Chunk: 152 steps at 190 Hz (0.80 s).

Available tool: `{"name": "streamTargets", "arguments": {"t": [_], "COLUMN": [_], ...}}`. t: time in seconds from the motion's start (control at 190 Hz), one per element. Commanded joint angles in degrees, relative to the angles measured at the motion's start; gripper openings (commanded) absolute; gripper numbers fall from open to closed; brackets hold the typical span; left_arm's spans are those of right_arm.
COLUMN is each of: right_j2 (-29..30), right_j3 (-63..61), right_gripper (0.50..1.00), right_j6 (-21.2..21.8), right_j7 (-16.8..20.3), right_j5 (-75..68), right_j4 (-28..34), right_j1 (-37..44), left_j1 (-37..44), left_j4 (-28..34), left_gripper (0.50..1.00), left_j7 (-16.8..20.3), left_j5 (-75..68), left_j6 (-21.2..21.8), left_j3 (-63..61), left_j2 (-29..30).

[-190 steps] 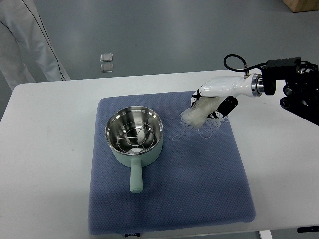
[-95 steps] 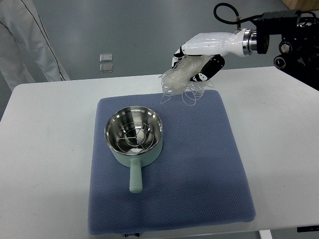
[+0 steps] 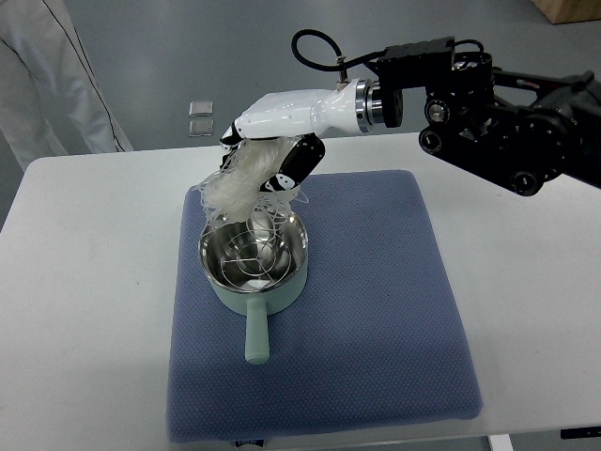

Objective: Put vermicelli into pot with right hand
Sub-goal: 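Carry the vermicelli over the steel pot and lower it in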

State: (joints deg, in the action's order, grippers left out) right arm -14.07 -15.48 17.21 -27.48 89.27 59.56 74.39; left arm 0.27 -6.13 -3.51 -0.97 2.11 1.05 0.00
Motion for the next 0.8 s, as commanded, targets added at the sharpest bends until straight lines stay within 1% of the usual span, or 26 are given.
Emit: {"name": "streamTargets", "arguments": {"t": [0.0, 0.084, 0.174, 0.29, 0.548, 0.769, 0.774, 0.779, 0.785, 0.795], "right_j2": [2.12, 2.82, 4.14, 4.67, 4.84, 5.9, 5.9, 5.9, 5.9, 5.9], "right_j3": [0.01, 0.1, 0.19, 0.1, 0.19, 0.19, 0.19, 0.19, 0.19, 0.19], "right_gripper": [0.5, 0.5, 0.5, 0.5, 0.5, 0.5, 0.523, 0.523, 0.547, 0.547], "right_j6": [-0.33, -0.51, -0.6, -0.77, -2.09, -2.27, -2.27, -2.27, -2.27, -2.27], "right_j7": [0.06, 0.24, 1.46, 1.64, 1.73, 1.73, 1.73, 1.73, 1.73, 1.73], "right_j5": [0.38, 0.55, 0.73, 0.73, 0.73, 0.73, 0.73, 0.73, 0.73, 0.73], "right_j4": [-0.85, -1.64, -2.96, -4.36, -5.15, -5.15, -5.15, -5.15, -5.15, -5.15], "right_j1": [-1.96, -3.46, -4.78, -5.74, -8.03, -8.47, -8.38, -8.38, -8.47, -8.47], "left_j1": [0.0, 0.0, 0.0, 0.0, 0.0, 0.0, 0.0, 0.0, 0.0, 0.0], "left_j4": [-0.02, -0.02, -0.02, 0.06, -0.02, -0.02, -0.02, -0.02, 0.06, 0.06], "left_gripper": [1.0, 1.0, 1.0, 1.0, 1.0, 1.0, 1.0, 1.0, 1.0, 1.0], "left_j7": [0.0, 0.0, 0.0, 0.0, 0.0, 0.0, 0.0, 0.0, 0.0, 0.0], "left_j5": [0.0, 0.0, 0.0, 0.0, 0.0, 0.0, 0.0, 0.0, 0.0, 0.0], "left_j6": [0.0, 0.0, 0.0, 0.0, 0.0, 0.0, 0.0, 0.0, 0.0, 0.0], "left_j3": [0.0, 0.0, 0.0, 0.0, 0.0, 0.0, 0.0, 0.0, 0.0, 0.0], "left_j2": [0.0, 0.0, 0.0, 0.0, 0.0, 0.0, 0.0, 0.0, 0.0, 0.0]}}
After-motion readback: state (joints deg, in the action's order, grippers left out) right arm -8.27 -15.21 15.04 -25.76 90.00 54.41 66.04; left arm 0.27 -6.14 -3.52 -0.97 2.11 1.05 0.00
